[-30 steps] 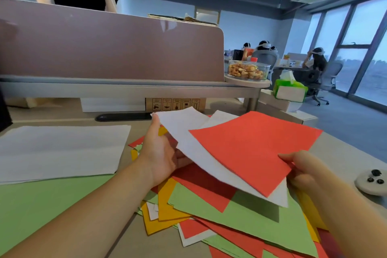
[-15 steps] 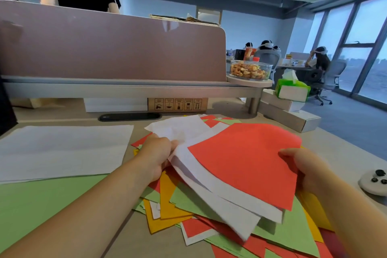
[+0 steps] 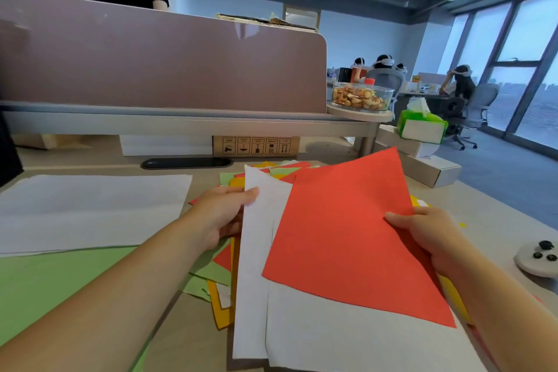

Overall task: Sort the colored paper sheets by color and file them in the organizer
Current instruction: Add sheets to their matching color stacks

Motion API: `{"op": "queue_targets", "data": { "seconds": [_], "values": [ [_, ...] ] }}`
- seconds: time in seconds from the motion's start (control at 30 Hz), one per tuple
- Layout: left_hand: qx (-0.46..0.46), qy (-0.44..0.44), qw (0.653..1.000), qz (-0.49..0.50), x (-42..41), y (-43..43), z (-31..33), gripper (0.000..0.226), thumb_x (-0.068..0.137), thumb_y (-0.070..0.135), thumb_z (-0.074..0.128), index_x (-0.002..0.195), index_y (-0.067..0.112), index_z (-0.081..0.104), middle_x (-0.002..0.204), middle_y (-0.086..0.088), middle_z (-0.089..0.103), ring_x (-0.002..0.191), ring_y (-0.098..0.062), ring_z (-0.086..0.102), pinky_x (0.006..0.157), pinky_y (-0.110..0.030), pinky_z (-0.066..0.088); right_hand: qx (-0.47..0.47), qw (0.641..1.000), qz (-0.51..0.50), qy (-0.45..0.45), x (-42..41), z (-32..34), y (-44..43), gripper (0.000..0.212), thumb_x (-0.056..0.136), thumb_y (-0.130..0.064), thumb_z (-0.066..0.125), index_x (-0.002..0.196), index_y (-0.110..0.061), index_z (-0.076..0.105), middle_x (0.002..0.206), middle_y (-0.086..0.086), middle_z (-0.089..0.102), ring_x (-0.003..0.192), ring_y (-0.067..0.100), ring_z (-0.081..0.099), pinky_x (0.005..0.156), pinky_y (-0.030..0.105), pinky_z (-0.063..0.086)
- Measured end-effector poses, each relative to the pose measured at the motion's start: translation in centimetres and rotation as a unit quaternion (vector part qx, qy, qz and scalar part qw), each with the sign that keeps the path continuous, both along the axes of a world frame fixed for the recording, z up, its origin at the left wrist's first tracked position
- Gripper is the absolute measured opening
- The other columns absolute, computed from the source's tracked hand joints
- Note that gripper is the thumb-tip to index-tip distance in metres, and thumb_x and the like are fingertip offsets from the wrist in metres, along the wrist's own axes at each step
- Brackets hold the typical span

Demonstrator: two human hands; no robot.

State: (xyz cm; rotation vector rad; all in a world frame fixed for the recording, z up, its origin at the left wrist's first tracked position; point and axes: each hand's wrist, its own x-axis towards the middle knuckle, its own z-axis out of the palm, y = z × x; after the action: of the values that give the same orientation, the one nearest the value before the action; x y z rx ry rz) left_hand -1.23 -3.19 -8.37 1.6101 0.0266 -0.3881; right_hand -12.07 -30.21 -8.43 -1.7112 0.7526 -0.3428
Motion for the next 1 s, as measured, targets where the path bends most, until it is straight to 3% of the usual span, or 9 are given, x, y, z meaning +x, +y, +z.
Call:
{"op": "queue_targets", "data": {
  "seconds": [0.17,0.27,0.53,0.63,0.73,0.83,1.0],
  "values": [
    [0.008,-0.023,0.999,-0.027,-0.5,-0.6,0.0,0.015,0.086,0.019,0.069,0.098,0.024,0.061,0.093,-0.005,0.074,0.080,-0.026,0.072,0.073,-0.039,0.059,-0.001,0.999,-0.012,-0.040,0.4,-0.2,0.5,0.007,0.085,-0.004,0.065,0.080,-0.009,0.064,0.078,0.015,0.067,0.063,0.027,0.061,0.075,0.046,0.054],
    [0.052,-0.037,0.996,-0.054,-0.7,-0.7,-0.3,0.016,0.085,0.018,0.070,0.095,0.026,0.060,0.098,-0.004,0.071,0.086,-0.028,0.070,0.080,-0.043,0.058,0.015,0.999,0.002,-0.039,0.6,-0.3,0.3,0.011,0.088,-0.002,0.059,0.082,-0.010,0.063,0.080,0.014,0.067,0.068,0.028,0.061,0.082,0.050,0.051],
    [0.110,-0.065,0.991,-0.038,-0.8,-0.9,-0.5,0.034,0.094,0.014,0.056,0.126,0.024,0.054,0.118,-0.001,0.063,0.104,-0.025,0.061,0.092,-0.046,0.051,-0.010,0.998,-0.051,-0.044,0.7,-0.4,-1.1,0.008,0.081,-0.005,0.066,0.081,-0.012,0.065,0.079,0.015,0.069,0.071,0.030,0.064,0.082,0.051,0.053],
    [0.110,-0.065,0.991,-0.051,-0.8,-0.8,-0.5,0.029,0.097,0.008,0.047,0.118,0.025,0.055,0.111,0.002,0.063,0.105,-0.024,0.060,0.089,-0.041,0.052,-0.001,0.998,-0.049,-0.038,0.6,-0.4,-1.3,0.007,0.081,-0.005,0.066,0.083,-0.012,0.065,0.077,0.015,0.068,0.069,0.029,0.063,0.080,0.050,0.054],
    [0.101,-0.062,0.991,-0.070,-0.9,-0.8,-0.4,0.033,0.097,0.000,0.041,0.108,0.029,0.052,0.105,0.003,0.063,0.101,-0.025,0.061,0.082,-0.040,0.054,0.004,0.999,-0.011,-0.045,0.6,-0.4,-0.6,0.006,0.081,-0.003,0.066,0.086,-0.008,0.066,0.073,0.013,0.068,0.058,0.024,0.062,0.065,0.035,0.054],
    [0.078,-0.054,0.992,-0.088,-1.1,-0.8,-0.2,0.042,0.092,-0.007,0.037,0.110,0.029,0.050,0.110,-0.004,0.064,0.101,-0.030,0.064,0.086,-0.047,0.054,-0.016,0.998,0.023,-0.061,0.6,-0.1,0.1,0.006,0.082,-0.002,0.065,0.081,-0.008,0.067,0.072,0.009,0.069,0.055,0.020,0.062,0.057,0.027,0.050],
    [0.068,-0.074,0.990,-0.099,-1.9,-1.3,0.3,0.017,0.099,0.016,0.048,0.099,0.033,0.050,0.097,0.002,0.066,0.087,-0.023,0.066,0.072,-0.035,0.055,-0.056,0.995,0.060,-0.063,0.7,-0.3,0.7,0.002,0.082,-0.008,0.068,0.084,-0.008,0.069,0.081,0.014,0.072,0.068,0.027,0.065,0.075,0.042,0.053]
  ]
}}
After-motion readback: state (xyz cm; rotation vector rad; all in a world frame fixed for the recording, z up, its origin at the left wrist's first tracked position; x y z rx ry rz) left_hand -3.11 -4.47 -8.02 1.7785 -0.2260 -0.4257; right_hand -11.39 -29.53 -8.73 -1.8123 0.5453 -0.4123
